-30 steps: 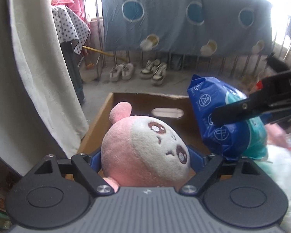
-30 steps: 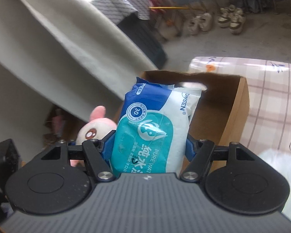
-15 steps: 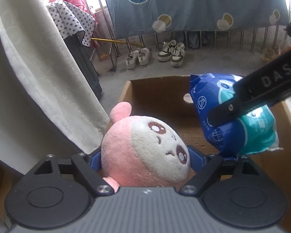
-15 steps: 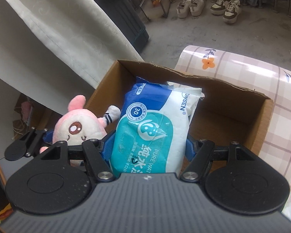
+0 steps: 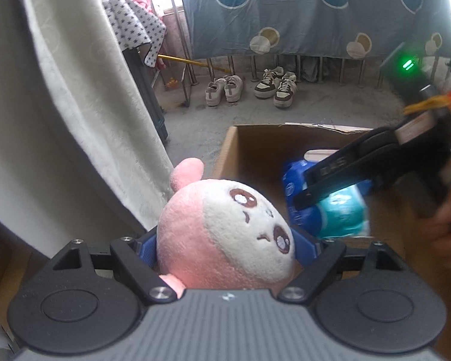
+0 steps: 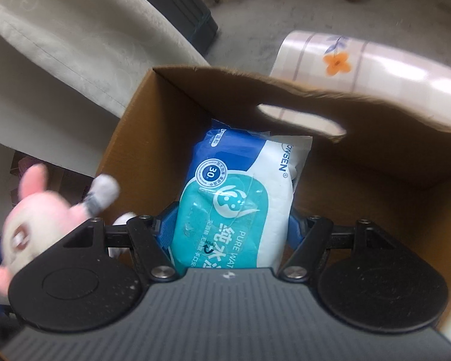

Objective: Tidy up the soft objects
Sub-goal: 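Lower the wipes pack into the cardboard box and open the right gripper while left gripper carries the plush, then lower the pink plush into the box beside the wipes and open the left gripper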

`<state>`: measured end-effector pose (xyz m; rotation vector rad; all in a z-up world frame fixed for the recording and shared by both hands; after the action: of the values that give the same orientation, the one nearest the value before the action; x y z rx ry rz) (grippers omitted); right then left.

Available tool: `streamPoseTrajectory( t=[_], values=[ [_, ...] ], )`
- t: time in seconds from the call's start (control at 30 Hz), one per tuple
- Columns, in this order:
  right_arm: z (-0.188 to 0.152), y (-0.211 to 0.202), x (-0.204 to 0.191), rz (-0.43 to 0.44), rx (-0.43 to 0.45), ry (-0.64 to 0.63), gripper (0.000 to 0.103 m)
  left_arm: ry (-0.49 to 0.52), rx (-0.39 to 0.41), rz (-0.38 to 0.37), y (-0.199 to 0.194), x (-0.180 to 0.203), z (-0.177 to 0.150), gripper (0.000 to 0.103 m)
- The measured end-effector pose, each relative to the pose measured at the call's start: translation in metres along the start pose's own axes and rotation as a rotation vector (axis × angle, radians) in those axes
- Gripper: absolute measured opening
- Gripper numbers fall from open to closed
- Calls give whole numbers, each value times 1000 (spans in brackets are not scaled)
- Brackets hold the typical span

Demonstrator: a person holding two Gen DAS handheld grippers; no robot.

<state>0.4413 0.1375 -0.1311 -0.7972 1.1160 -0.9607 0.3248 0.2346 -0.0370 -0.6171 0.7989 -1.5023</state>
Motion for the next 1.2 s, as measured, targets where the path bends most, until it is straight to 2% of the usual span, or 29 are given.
streamPoseTrajectory(
  t=[0.07, 0.23, 0.37, 0.47, 0.6, 0.73, 1.0, 1.1, 1.2],
  values=[
    [3, 16, -4, 8, -9, 23, 69, -8, 4, 5, -4, -5, -1, 87],
    [12, 41, -6, 71, 33, 134, 71, -30, 15, -11, -8, -9, -1, 87],
    [16, 41, -4, 151, 57, 236, 74, -36, 16, -33, -8, -6, -1, 87],
    [15, 31, 0, 190, 62, 249, 74, -34, 21, -49, -10, -1, -1, 87],
    [19, -8, 5, 248, 127, 238, 74, -38, 15, -92, -7, 10, 0, 87],
    [14, -69, 8, 311, 199, 188, 73, -29, -20, -143, 5, 32, 2, 87],
    [-31, -192, 42, 326, 362, 50, 73, -98, -130, -249, 55, 74, 17, 87],
    [-48, -218, 61, 328, 379, 53, 73, -118, -168, -263, 79, 83, 20, 87],
    [-59, -226, 79, 331, 366, 66, 73, -142, -183, -272, 97, 93, 20, 88]
  ],
)
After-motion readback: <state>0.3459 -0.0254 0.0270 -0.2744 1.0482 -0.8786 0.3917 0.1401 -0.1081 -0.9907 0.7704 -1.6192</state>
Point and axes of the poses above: each gripper's, at about its wrist camera, not at the fingertips, and y roughly the way its jaws point, x to its right, z to its top, the point moved 9 cm from there along y, roughly the way its jaws point, and after that the axes turned 7 degrees about -z, right-handed, at the moved point
